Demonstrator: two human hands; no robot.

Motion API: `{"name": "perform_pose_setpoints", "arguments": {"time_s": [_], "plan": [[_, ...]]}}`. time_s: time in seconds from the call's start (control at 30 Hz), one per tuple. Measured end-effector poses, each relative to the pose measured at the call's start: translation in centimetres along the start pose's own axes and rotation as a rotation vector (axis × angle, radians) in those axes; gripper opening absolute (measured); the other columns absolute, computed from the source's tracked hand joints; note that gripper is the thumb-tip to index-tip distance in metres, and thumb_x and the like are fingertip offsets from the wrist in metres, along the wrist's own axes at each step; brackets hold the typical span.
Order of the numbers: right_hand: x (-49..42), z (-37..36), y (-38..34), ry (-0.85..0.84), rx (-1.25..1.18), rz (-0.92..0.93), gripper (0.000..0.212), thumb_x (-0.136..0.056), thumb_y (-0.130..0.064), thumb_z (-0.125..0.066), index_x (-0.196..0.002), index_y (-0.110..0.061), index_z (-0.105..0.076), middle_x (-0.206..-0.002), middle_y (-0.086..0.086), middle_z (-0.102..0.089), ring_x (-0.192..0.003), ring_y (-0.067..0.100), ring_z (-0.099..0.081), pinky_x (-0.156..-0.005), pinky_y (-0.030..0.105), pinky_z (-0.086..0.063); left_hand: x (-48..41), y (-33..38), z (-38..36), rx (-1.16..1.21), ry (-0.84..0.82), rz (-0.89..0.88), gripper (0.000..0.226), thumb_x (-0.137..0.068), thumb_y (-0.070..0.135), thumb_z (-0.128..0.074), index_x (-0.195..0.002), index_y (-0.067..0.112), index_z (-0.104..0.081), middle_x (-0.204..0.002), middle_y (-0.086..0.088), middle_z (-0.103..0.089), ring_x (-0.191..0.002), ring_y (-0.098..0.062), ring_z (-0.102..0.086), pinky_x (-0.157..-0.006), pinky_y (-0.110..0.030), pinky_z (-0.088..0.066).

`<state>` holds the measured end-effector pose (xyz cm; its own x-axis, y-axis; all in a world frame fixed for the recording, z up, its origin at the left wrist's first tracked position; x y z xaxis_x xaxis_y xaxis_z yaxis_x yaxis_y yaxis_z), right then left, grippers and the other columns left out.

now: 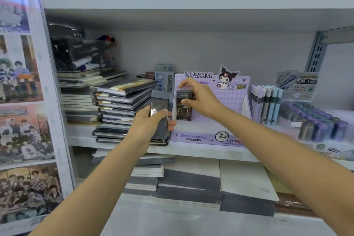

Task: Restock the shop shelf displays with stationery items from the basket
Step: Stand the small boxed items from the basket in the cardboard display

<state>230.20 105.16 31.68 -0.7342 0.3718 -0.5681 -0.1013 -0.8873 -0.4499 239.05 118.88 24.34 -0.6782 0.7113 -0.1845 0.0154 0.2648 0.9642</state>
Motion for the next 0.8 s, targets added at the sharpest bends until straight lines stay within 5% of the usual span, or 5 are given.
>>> {"name": "perform_pose_setpoints", "arguments": {"time_s": [0.37,0.5,0.57,0.7,0.8], "plan": [[1.2,1.5,0.4,0.231,0.144,-0.007,0.025,-0.087,-0.018,-0.07,-0.112,-0.015,-0.067,-0.105,0.001,-0.044,-0.098,0.015,-0.048,-0.085,0.029,-0.046,0.9,0.6,-0.5,0.004,-0.006,-0.018,0.01,-0.095,0.014,-0.059,-0.104,0.014,-0.062,-0.096,-0.009,-0.074,-0.073,-0.02,-0.073,-0.06,-0.028,-0.059],[2.4,2.6,-1.9,0.214,-0.287,-0.023,0.023,-0.093,-0.026,-0.062,-0.113,-0.014,-0.066,-0.103,0.0,-0.057,-0.064,-0.003,-0.05,-0.065,0.018,-0.044,1.8,1.5,-1.5,-0.046,-0.062,-0.093,0.016,-0.094,0.013,-0.06,-0.11,0.013,-0.063,-0.091,-0.006,-0.076,-0.076,-0.02,-0.073,-0.063,-0.026,-0.058],[3.0,2.1,-3.1,0.098,-0.52,-0.084,0.025,-0.093,-0.032,-0.062,-0.112,-0.016,-0.066,-0.094,0.0,-0.064,-0.047,0.004,-0.05,-0.048,0.02,-0.042,2.5,1.9,-2.3,-0.079,-0.075,-0.152,0.015,-0.093,0.011,-0.062,-0.107,0.009,-0.065,-0.087,-0.007,-0.076,-0.075,-0.02,-0.073,-0.063,-0.026,-0.058],[3.8,2.1,-4.8,0.031,-0.601,-0.103,0.023,-0.084,-0.032,-0.073,-0.089,-0.011,-0.066,-0.075,0.003,-0.064,-0.045,0.01,-0.05,-0.045,0.022,-0.044,3.8,2.9,-3.6,-0.208,-0.077,-0.29,0.009,-0.091,0.011,-0.065,-0.098,0.013,-0.07,-0.085,-0.01,-0.075,-0.076,-0.021,-0.068,-0.075,-0.038,-0.056],[4.0,3.4,-4.4,0.08,-0.602,-0.113,0.024,-0.081,-0.025,-0.077,-0.082,-0.009,-0.059,-0.073,0.005,-0.058,-0.048,0.006,-0.051,-0.048,0.019,-0.042,4.2,3.1,-4.4,-0.267,-0.191,-0.267,0.02,-0.092,0.029,-0.062,-0.112,0.027,-0.065,-0.106,0.002,-0.072,-0.097,-0.009,-0.067,-0.088,-0.033,-0.054]]}}
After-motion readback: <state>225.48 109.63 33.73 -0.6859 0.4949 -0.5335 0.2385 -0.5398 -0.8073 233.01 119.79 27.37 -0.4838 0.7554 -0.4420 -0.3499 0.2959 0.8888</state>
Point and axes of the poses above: each hand's wrist, its own x-axis away from the middle knuckle, its own z-axis out of the back of the hand, y = z × x, the point moved 7 cm from there along -x, towards the middle knuckle
